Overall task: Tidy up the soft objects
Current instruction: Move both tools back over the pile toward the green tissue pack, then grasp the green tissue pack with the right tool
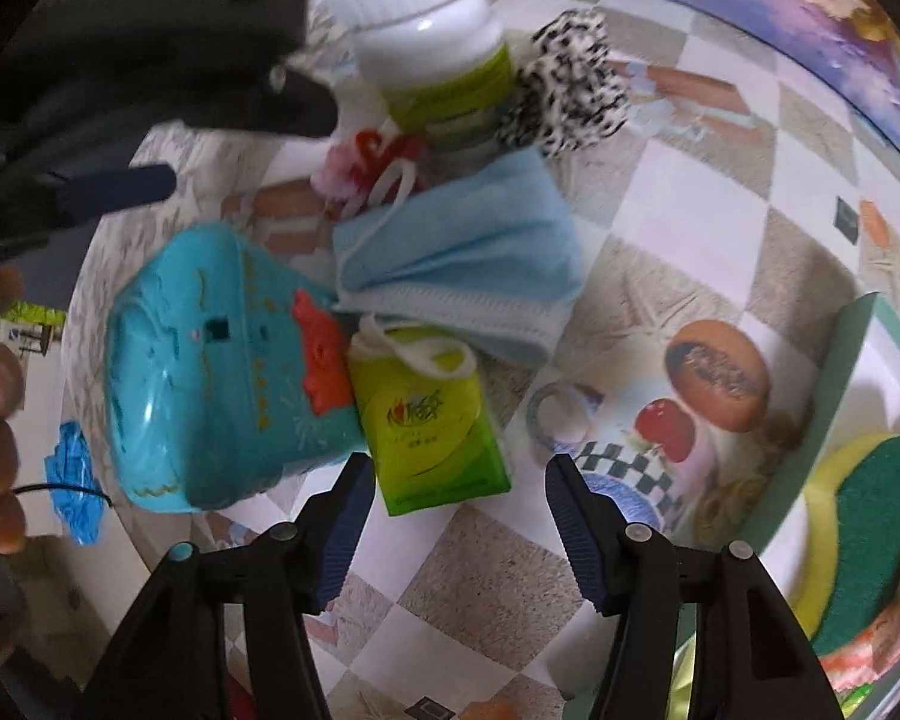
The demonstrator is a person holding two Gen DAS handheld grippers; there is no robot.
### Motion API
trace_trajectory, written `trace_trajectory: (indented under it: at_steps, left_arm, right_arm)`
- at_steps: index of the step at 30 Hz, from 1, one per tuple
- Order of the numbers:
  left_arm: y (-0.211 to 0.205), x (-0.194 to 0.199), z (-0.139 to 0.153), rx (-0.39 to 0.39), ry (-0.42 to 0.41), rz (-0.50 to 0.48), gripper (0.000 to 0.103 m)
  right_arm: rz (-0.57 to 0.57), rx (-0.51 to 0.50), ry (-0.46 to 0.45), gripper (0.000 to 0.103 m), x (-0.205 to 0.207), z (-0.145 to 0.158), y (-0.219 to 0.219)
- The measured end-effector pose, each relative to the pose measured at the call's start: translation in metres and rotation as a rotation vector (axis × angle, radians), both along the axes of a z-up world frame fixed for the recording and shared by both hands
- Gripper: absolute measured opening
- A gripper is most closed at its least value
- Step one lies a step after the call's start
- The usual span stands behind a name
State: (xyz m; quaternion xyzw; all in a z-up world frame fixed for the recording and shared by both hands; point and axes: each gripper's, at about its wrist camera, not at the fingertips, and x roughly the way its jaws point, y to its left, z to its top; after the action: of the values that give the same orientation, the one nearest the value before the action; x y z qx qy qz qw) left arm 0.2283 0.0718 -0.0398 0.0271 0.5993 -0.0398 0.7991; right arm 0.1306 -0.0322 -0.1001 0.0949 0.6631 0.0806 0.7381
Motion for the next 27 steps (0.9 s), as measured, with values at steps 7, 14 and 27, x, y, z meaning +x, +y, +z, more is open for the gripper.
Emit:
trace_trajectory:
  at_steps: [7, 14, 27]
  left_arm:
    - [-0.001, 0.001, -0.002, 0.0, 0.009, 0.0, 0.086]
    - [0.001, 0.002, -0.005, 0.002, 0.014, 0.009, 0.086]
    - [-0.004, 0.002, -0.003, 0.007, 0.006, -0.002, 0.086]
  right_arm:
    - [0.025, -0.02, -0.016, 0.064, 0.001, -0.004, 0.013]
    - [0.028, -0.068, -0.05, 0.065, 0.011, -0.01, 0.029]
    - [-0.016, -0.066, -0.057, 0.054, 0.012, -0.011, 0.009]
